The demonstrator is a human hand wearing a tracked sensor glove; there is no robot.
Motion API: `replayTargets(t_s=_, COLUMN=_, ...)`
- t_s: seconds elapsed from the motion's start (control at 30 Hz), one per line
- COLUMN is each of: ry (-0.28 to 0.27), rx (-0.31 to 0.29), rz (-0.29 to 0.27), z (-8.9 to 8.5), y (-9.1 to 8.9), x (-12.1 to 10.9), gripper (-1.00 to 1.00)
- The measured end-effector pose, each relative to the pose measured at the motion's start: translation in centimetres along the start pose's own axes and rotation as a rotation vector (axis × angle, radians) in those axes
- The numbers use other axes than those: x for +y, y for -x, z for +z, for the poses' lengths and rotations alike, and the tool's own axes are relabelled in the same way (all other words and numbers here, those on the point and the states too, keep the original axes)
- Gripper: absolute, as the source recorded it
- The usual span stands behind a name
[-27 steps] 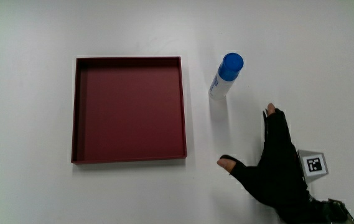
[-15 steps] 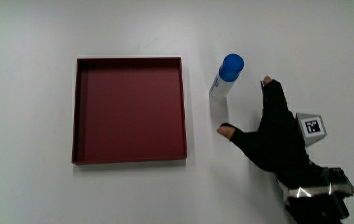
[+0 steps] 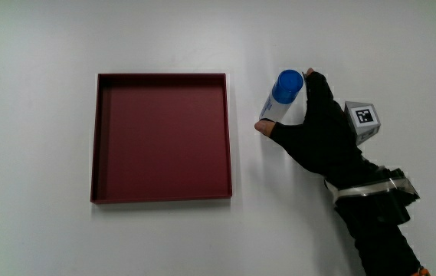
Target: Pick glue from desk
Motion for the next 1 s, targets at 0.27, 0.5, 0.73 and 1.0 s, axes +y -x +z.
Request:
replayTargets(t_s=0.27, ry=-0.020, rx=0.014, rz=0.027, z=-0.1, y=-0.2, x=1.0, gripper=0.00)
replayTargets(t_s=0.5, ry=-0.049, rx=0.035, rz=0.057, z=0.1, y=-0.4, x=1.1, gripper=0.24)
replayTargets(t_s=0.73, ry=-0.115, rx=0.061, rz=0.093, z=0.5, y=-0.8, x=1.1, gripper=0.52)
replayTargets(t_s=1.0, ry=-0.175, rx=0.046, rz=0.131, z=0.8, y=-0.8, x=0.9, gripper=0.84)
